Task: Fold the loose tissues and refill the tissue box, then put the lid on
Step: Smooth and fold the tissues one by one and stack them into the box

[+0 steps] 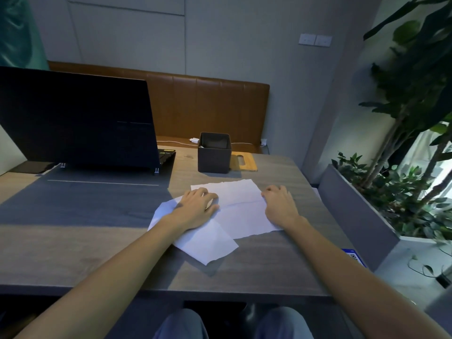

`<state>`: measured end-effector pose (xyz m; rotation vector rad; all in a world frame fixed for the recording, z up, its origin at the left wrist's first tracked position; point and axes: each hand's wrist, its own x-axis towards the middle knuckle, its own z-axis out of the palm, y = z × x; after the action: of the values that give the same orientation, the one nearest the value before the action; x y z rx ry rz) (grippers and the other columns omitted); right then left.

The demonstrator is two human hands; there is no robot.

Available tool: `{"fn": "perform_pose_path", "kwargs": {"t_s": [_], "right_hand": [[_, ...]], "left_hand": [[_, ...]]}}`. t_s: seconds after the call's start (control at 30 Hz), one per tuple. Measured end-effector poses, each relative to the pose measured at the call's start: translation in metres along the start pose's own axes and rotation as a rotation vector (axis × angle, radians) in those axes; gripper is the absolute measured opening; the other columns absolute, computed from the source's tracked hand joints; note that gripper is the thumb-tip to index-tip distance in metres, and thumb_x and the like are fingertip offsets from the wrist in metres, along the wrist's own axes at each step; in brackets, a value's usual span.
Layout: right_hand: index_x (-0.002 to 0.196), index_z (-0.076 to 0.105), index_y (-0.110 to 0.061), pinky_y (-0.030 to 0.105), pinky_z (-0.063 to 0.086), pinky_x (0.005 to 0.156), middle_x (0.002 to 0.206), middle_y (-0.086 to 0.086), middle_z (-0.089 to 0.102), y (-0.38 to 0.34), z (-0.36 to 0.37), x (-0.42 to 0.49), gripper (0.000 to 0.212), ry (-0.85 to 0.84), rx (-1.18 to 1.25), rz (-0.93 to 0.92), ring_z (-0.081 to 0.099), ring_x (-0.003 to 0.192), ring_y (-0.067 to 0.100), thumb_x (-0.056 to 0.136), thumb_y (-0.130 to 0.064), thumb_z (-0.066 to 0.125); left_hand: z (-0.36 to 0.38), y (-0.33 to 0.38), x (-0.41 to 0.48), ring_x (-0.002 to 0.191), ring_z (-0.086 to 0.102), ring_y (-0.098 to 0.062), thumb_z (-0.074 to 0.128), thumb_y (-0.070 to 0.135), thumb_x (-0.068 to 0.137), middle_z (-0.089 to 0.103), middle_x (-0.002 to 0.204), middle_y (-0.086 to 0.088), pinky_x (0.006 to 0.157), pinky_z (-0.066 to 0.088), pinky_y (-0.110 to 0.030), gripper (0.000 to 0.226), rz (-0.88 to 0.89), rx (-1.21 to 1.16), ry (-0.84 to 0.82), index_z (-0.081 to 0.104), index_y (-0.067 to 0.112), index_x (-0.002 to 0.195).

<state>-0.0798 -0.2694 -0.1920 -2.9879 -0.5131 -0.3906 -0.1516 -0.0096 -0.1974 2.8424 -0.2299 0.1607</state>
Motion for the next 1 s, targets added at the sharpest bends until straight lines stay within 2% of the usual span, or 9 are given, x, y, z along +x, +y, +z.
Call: {"fn": "perform_pose_path", "kwargs": {"t_s": [0.1,0.17,0.23,0.33,0.43,0.57,0.73,0.87,1.0], "right_hand": [[0.148,0.046,-0.017,0.040,0.028,0.116,0.153,0.004,0.045,-0.019,-0.005,-0.001,0.044,-0.021,0.191,-0.154,0.040,0.138,0.027,0.104,-0.017,0.041],[0.153,0.038,-0.021,0.038,0.018,0.122,0.160,0.000,0.035,-0.034,0.000,-0.004,0.048,-0.137,0.238,-0.231,0.031,0.147,0.022,0.107,-0.034,0.037],[0.156,0.031,-0.025,0.039,0.013,0.125,0.165,-0.002,0.026,-0.038,0.009,-0.007,0.054,-0.233,0.219,-0.220,0.022,0.152,0.019,0.107,-0.045,0.031],[0.157,0.029,-0.024,0.039,0.011,0.124,0.166,0.001,0.023,-0.024,0.015,-0.009,0.056,-0.228,0.179,-0.164,0.019,0.153,0.021,0.107,-0.048,0.027],[0.156,0.030,-0.021,0.042,0.017,0.122,0.164,0.006,0.026,-0.007,0.011,-0.011,0.057,-0.231,0.139,-0.122,0.023,0.151,0.025,0.106,-0.047,0.027],[0.151,0.038,-0.016,0.044,0.027,0.118,0.154,0.008,0.043,-0.003,0.009,-0.009,0.053,-0.159,0.105,-0.087,0.039,0.141,0.025,0.106,-0.044,0.031],[0.154,0.033,-0.017,0.047,0.020,0.123,0.162,0.005,0.033,-0.027,0.012,0.004,0.053,-0.122,0.290,-0.161,0.026,0.150,0.026,0.106,-0.039,0.033],[0.160,0.018,-0.021,0.047,0.004,0.126,0.169,0.003,0.010,-0.023,0.021,0.014,0.057,-0.271,0.214,-0.124,0.006,0.155,0.025,0.108,-0.045,0.021],[0.161,0.010,-0.019,0.044,0.000,0.125,0.169,0.007,0.002,0.000,0.024,0.015,0.065,-0.273,0.171,-0.035,-0.001,0.156,0.026,0.106,-0.053,0.016]], "left_hand": [[0.000,0.004,0.006,0.137,0.035,-0.021,0.031,0.048,0.106,0.041,0.150,-0.001,0.116,0.019,-0.045,0.046,0.034,0.009,-0.052,0.042,0.030,0.147],[0.003,0.005,0.010,0.150,0.018,-0.024,0.024,0.056,0.105,0.024,0.163,-0.003,0.121,0.005,-0.050,0.055,0.052,0.085,-0.166,0.027,0.036,0.156],[0.005,0.002,0.013,0.155,-0.004,-0.027,0.017,0.064,0.102,-0.001,0.170,0.000,0.122,-0.006,-0.052,0.063,0.045,0.156,-0.269,0.006,0.041,0.160],[0.000,-0.009,0.015,0.154,-0.015,-0.027,0.012,0.070,0.098,-0.013,0.169,0.000,0.123,-0.009,-0.052,0.069,0.049,0.189,-0.334,-0.007,0.043,0.158],[-0.009,-0.016,0.014,0.154,-0.014,-0.028,0.016,0.071,0.098,-0.012,0.169,0.000,0.122,-0.007,-0.052,0.070,0.040,0.180,-0.368,-0.006,0.042,0.158],[-0.012,0.003,0.028,0.154,-0.011,-0.033,0.013,0.074,0.095,-0.005,0.170,-0.001,0.121,-0.007,-0.057,0.073,-0.024,0.155,-0.325,-0.004,0.042,0.158],[0.010,0.047,0.050,0.154,-0.015,-0.032,0.007,0.073,0.096,-0.009,0.169,-0.003,0.120,-0.010,-0.055,0.072,-0.063,0.149,-0.332,-0.008,0.041,0.159],[0.019,0.040,0.053,0.152,-0.021,-0.030,0.009,0.068,0.099,-0.018,0.168,-0.003,0.120,-0.013,-0.054,0.067,-0.052,0.189,-0.351,-0.009,0.041,0.159],[0.013,0.012,0.056,0.152,-0.022,-0.029,0.009,0.074,0.095,-0.020,0.167,-0.005,0.118,-0.015,-0.054,0.071,-0.029,0.209,-0.367,-0.011,0.045,0.157]]}}
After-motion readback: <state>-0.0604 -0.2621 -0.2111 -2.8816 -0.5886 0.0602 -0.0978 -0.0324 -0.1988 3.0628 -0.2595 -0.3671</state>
